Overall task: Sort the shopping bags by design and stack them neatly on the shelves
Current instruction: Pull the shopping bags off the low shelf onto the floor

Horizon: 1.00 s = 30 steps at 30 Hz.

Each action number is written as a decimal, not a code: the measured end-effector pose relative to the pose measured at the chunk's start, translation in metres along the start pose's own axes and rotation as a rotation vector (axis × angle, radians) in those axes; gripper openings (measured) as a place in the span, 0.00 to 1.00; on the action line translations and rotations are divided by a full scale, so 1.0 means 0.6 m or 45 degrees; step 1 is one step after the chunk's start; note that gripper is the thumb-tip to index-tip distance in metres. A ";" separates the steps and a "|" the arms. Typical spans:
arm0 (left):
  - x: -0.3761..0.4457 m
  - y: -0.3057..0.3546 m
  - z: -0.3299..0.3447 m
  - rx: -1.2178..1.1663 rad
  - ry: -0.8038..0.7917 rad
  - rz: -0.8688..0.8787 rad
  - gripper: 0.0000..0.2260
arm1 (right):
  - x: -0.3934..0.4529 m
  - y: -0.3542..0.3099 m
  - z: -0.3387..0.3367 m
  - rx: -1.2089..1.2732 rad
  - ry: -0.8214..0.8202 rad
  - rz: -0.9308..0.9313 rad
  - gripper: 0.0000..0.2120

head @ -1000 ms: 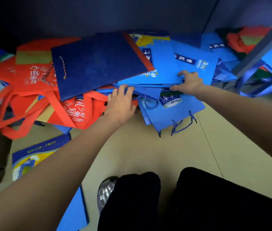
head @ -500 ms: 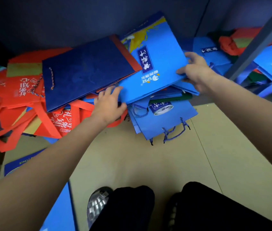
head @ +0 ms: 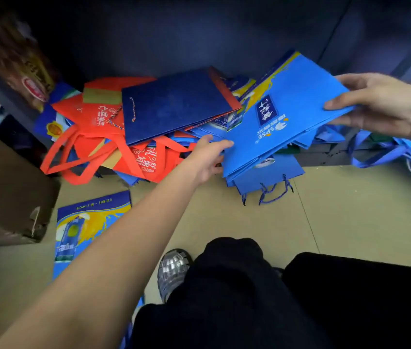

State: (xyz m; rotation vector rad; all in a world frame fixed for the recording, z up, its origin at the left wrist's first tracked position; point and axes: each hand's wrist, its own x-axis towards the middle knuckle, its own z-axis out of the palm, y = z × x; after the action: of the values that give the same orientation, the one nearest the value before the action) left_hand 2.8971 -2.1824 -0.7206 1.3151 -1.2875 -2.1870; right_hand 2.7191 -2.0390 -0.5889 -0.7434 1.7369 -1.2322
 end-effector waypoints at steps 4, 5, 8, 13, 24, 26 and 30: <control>-0.037 0.022 -0.056 0.062 0.194 0.123 0.27 | -0.037 -0.031 0.070 0.069 -0.113 0.028 0.08; -0.044 0.026 -0.076 0.133 0.257 0.150 0.26 | -0.039 -0.035 0.089 0.056 -0.145 0.056 0.06; -0.068 0.032 -0.141 0.278 0.324 0.170 0.21 | -0.046 -0.045 0.142 -0.110 -0.210 0.167 0.15; -0.140 0.082 -0.198 0.473 0.368 0.226 0.11 | -0.069 -0.096 0.186 -0.323 -0.203 0.143 0.05; -0.289 0.050 -0.430 0.770 0.871 0.343 0.26 | -0.084 -0.102 0.446 -0.394 -0.591 -0.016 0.09; -0.285 0.020 -0.455 0.800 0.977 0.295 0.28 | -0.062 -0.069 0.488 -0.516 -0.546 0.003 0.09; -0.267 -0.043 -0.485 0.905 1.088 0.221 0.26 | -0.031 -0.008 0.541 -0.829 -0.544 -0.005 0.29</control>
State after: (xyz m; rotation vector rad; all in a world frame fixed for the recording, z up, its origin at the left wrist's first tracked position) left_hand 3.2266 -2.2279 -0.7055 1.9561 -1.7048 -0.8192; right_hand 3.0167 -2.1653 -0.6261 -1.2772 1.7595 -0.4324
